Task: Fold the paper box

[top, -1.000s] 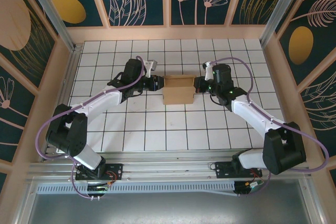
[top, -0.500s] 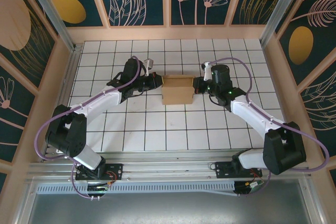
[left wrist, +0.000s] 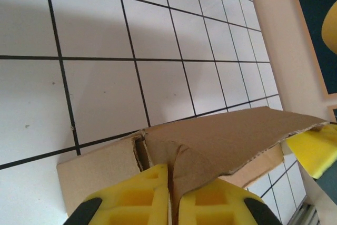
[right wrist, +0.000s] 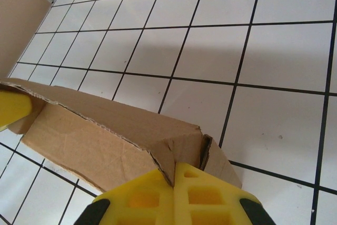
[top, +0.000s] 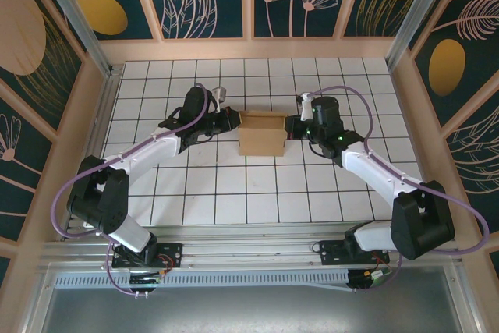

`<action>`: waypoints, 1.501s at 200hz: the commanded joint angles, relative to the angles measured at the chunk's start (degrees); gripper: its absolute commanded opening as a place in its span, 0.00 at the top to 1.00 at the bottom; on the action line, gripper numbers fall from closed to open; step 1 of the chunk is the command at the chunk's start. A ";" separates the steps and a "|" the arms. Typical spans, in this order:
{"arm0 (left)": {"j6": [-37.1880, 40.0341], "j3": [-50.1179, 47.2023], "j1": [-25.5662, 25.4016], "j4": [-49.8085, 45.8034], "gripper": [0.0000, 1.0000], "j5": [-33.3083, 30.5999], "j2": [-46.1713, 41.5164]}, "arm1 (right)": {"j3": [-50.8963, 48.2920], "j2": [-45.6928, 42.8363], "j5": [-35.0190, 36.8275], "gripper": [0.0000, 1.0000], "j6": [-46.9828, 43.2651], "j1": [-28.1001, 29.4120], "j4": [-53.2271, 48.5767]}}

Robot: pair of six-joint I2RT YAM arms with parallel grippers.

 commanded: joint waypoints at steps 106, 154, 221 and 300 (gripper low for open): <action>2.40 -7.77 -0.67 -6.37 0.82 -3.32 -1.09 | -6.28 0.64 0.95 0.92 6.23 3.24 -4.36; 0.25 -10.97 -0.67 -1.78 0.70 0.23 -3.03 | -8.01 -1.56 -0.06 0.86 10.03 3.48 -1.48; 0.96 -11.40 -0.66 -0.19 0.56 3.19 -5.36 | -6.62 -6.58 -3.92 0.65 10.76 3.70 -0.32; 1.02 -10.72 -0.67 -2.19 0.51 0.95 -6.42 | -2.99 -7.83 -2.70 0.48 11.63 3.71 -3.00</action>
